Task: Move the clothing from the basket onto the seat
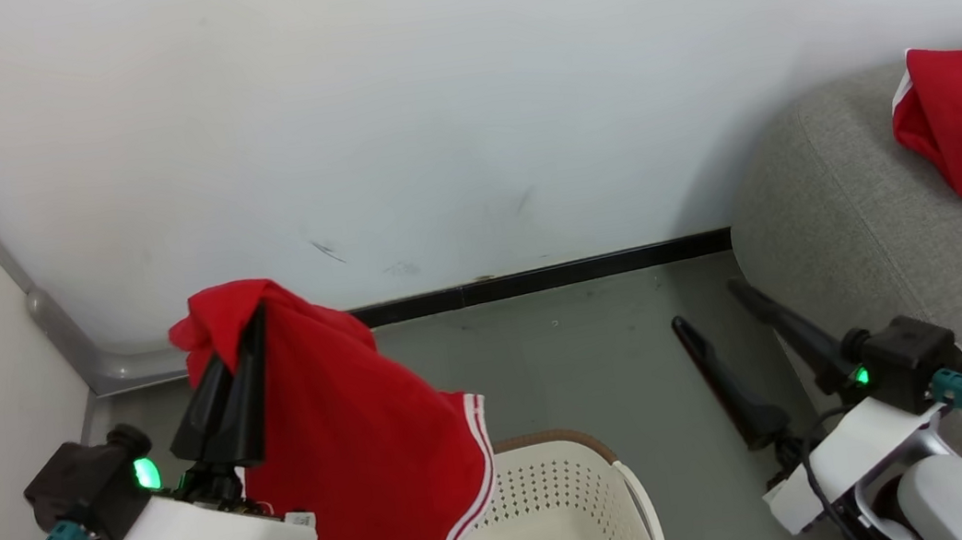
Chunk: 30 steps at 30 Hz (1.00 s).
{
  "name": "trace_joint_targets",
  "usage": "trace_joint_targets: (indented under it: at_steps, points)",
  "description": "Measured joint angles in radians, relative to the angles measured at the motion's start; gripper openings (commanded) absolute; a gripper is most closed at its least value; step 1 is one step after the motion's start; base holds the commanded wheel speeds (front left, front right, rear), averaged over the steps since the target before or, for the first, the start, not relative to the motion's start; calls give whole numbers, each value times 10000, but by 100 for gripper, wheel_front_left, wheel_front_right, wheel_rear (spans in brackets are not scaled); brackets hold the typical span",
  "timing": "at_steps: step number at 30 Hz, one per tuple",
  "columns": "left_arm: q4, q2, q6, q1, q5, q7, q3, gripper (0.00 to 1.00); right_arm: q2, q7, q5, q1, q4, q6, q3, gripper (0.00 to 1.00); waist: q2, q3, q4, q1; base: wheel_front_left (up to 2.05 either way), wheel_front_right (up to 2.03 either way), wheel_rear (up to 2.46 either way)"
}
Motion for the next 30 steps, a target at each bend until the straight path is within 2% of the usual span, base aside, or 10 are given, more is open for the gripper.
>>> trace_joint_targets:
  at_steps: [16,30]
  points:
    - [-936,174,-867,-1698,861,1049,-1630,0,-591,0,1321,-715,-1060,0,2644,100,0,21,-114,0,0,0,0]
    - [-1333,-293,-1124,-2662,1202,1570,-2556,0,-1197,0,2079,-1015,-1319,0,3440,100,0,48,-170,0,0,0,0]
